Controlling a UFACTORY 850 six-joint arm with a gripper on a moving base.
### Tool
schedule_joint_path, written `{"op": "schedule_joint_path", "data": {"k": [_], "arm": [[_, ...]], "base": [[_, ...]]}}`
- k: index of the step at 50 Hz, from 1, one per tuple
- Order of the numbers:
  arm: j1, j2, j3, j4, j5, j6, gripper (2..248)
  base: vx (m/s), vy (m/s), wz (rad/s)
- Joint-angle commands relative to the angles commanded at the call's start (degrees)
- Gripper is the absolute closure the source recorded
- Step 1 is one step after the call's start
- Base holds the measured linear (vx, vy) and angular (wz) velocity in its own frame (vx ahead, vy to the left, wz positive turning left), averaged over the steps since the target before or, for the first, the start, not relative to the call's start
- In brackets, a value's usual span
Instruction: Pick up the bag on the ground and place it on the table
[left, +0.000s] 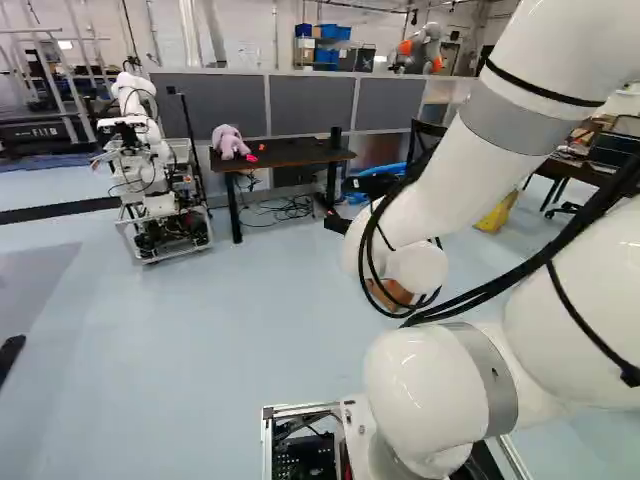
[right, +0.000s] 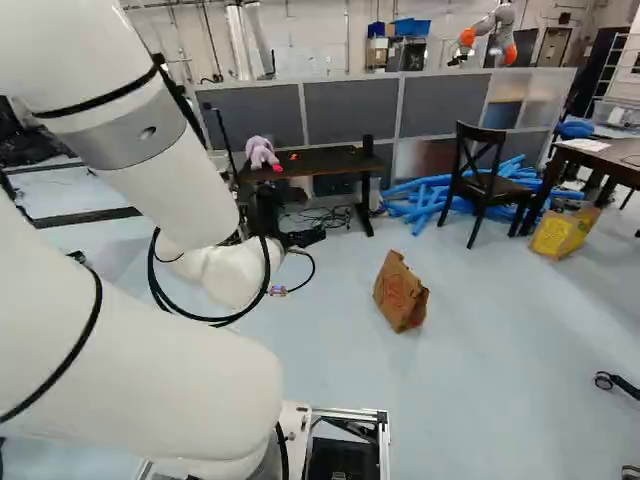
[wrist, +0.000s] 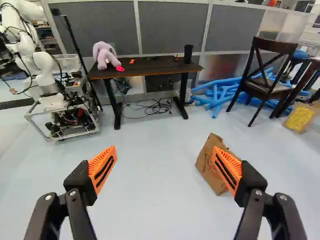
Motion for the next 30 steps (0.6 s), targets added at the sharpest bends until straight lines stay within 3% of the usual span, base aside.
{"op": "schedule_joint_path", "data": {"k": [30], "arm": [[0.0,0.0,0.0,0.0,0.0,0.0,3]], "base": [[0.131,-0.133,-0.239]]}}
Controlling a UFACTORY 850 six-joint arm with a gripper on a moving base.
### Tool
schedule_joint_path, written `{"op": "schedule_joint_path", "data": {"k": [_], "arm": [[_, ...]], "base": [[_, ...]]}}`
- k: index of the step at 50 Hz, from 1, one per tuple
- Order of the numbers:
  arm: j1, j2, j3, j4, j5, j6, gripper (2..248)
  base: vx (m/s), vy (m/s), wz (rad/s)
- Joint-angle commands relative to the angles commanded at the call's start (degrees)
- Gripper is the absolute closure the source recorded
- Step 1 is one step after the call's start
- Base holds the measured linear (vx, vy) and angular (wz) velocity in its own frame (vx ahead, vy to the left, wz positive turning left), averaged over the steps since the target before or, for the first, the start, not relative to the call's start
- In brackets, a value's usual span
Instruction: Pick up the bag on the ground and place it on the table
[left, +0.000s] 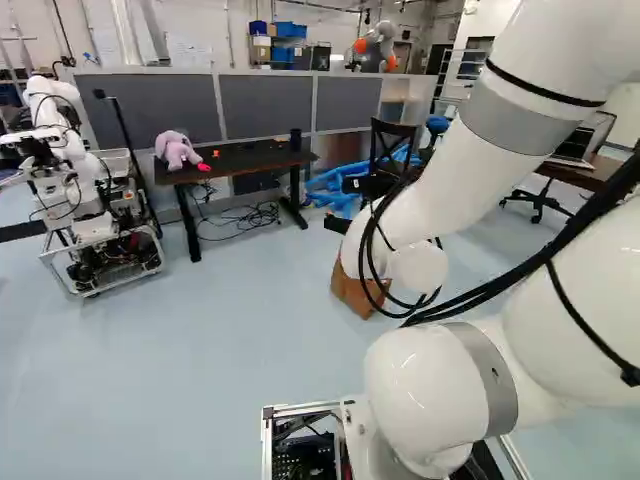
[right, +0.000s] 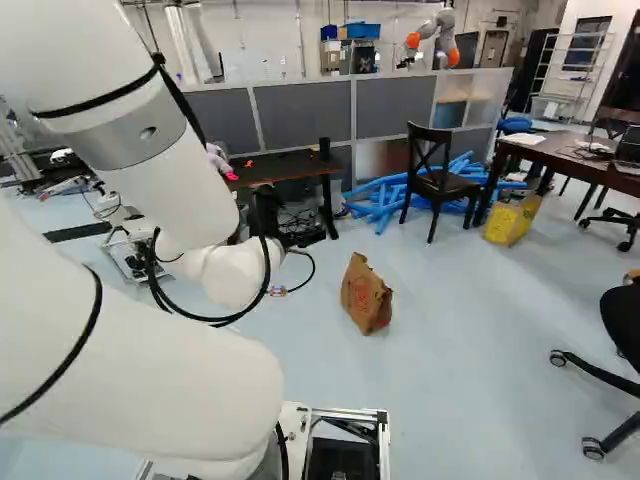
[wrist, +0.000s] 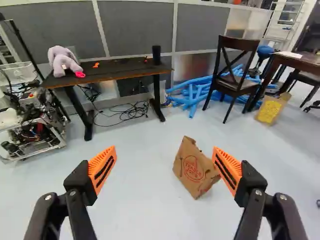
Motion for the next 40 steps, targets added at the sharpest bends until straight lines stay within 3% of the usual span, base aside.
{"op": "schedule_joint_path", "data": {"k": [40], "arm": [[0.0,0.0,0.0,0.0,0.0,0.0,3]], "base": [[0.151,-0.104,-0.003]]}}
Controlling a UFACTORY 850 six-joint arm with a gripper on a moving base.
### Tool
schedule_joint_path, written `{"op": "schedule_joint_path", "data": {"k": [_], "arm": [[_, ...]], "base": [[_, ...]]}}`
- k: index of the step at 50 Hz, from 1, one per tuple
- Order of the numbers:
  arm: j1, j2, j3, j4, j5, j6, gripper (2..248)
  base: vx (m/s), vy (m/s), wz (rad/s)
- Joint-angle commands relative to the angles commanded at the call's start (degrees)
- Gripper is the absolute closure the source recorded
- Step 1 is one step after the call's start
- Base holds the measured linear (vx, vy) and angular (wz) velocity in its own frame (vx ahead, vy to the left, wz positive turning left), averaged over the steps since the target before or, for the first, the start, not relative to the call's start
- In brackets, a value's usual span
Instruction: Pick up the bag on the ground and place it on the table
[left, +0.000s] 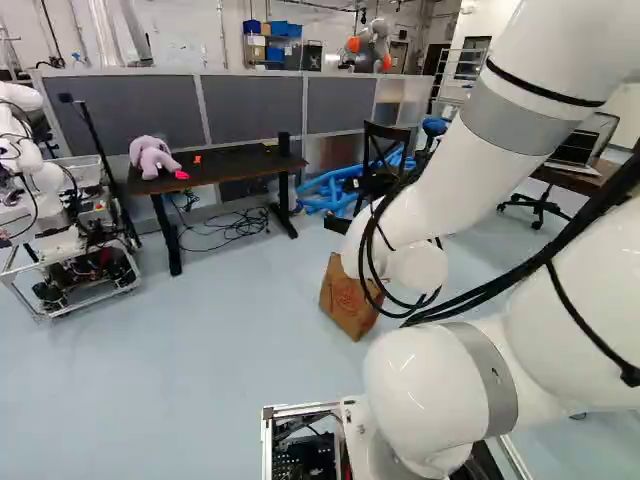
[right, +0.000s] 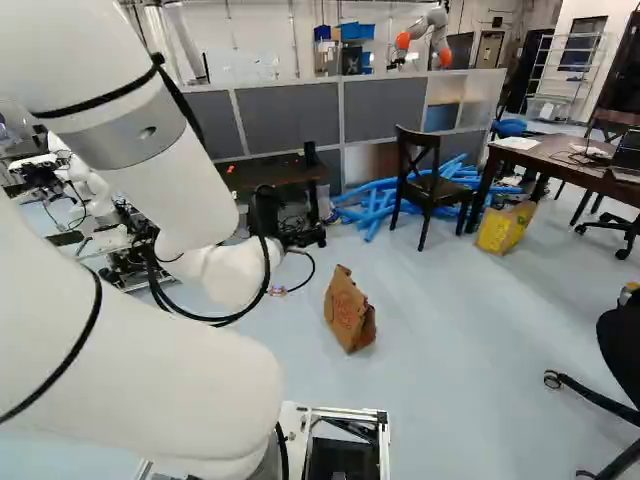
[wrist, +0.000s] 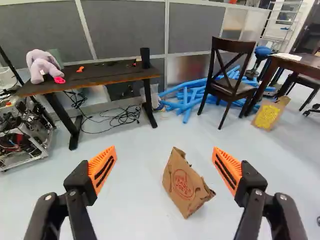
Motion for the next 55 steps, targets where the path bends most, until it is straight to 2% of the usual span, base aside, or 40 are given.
{"op": "schedule_joint_path", "data": {"k": [25,55], "arm": [[0.0,0.0,0.0,0.0,0.0,0.0,3],[0.0,0.0,0.0,0.0,0.0,0.0,3]], "base": [[0.192,-0.091,-0.002],[0.196,-0.050,0.000]]}}
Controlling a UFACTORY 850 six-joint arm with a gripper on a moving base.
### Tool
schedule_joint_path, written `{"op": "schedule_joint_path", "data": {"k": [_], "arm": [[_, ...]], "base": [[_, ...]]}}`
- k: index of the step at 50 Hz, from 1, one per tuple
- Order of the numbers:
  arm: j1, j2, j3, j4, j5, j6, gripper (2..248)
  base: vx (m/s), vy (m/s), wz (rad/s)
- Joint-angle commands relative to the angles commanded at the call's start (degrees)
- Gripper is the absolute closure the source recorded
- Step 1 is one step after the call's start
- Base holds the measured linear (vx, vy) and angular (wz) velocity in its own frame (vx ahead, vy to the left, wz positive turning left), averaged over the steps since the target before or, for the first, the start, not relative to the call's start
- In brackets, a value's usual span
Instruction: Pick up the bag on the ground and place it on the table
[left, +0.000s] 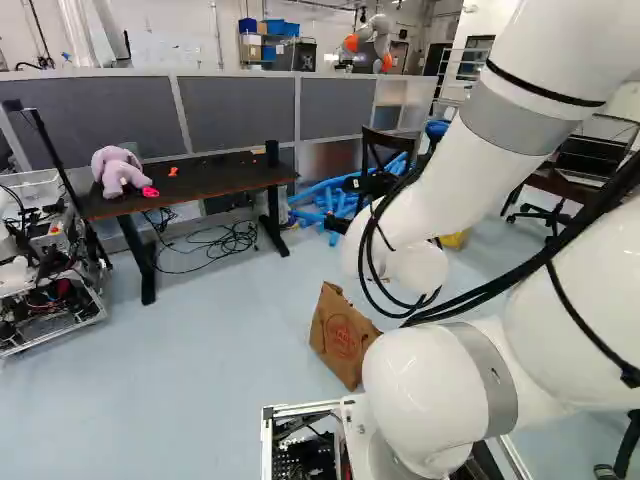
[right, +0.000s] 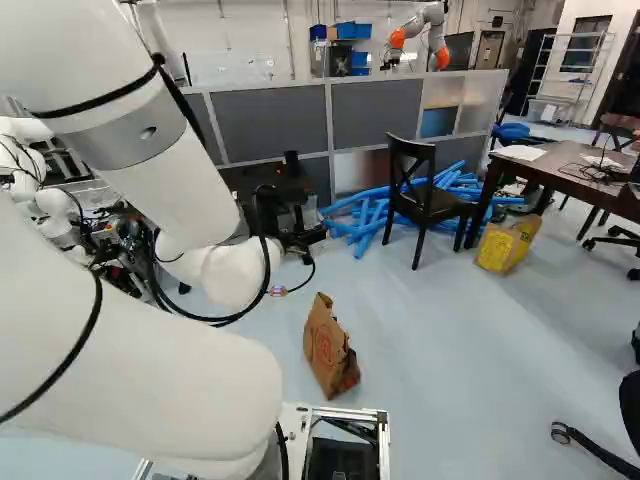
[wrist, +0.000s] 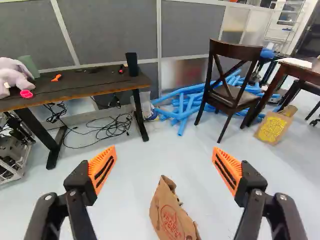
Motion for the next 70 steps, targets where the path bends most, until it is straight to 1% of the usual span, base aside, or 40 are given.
{"op": "schedule_joint_path", "data": {"k": [8,9,41,57,70], "arm": [[0.0,0.0,0.0,0.0,0.0,0.0,3],[0.0,-0.9,-0.8,0.0,-0.7,0.0,3],[-0.6,-6.3,-5.5,0.0,-7.0,0.0,3],[-0.8,-12.0,-8.7,0.0,-9.9,0.0,3],[-0.9,-17.0,-11.6,-0.2,-11.0,0.0,3]], "base": [[0.167,-0.003,-0.010],[0.135,-0.014,-0.022],[0.007,-0.001,-0.001],[0.000,0.000,0.000],[0.000,0.000,0.000]]}}
